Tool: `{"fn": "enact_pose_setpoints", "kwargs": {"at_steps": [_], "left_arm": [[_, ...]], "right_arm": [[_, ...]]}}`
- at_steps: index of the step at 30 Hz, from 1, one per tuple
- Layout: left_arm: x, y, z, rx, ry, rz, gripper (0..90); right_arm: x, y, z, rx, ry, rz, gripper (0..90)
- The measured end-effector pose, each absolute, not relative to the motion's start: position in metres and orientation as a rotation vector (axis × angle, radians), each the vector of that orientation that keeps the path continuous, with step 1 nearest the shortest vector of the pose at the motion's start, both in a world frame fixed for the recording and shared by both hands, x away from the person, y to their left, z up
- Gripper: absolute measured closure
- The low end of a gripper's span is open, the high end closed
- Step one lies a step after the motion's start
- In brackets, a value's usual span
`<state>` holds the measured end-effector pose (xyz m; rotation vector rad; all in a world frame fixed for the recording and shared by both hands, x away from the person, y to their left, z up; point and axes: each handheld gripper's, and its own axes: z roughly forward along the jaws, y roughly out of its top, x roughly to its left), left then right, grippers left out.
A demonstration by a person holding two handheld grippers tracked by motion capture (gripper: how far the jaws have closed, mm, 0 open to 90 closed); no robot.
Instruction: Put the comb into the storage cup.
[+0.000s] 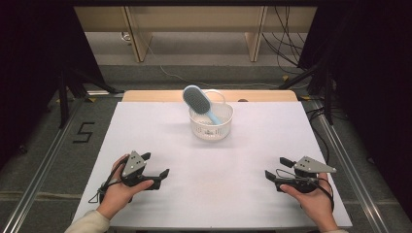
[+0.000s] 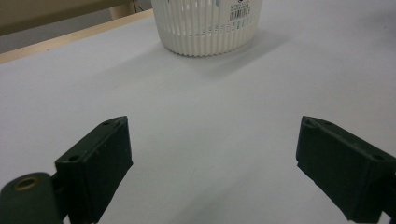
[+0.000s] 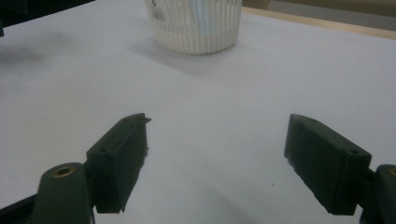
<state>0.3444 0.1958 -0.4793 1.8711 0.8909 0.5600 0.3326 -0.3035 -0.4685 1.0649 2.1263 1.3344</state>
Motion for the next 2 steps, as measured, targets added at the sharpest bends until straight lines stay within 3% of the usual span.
{"fn": "enact_pose_setpoints", "kwargs": {"at_steps": [2], "left_arm": [[0.3444,0.1958,-0.4791,1.876,0.888,0.561,10.0]], "right_arm": [[0.3326,-0.3035,-0.4688,1.067,2.125,1.336,22.3]]}}
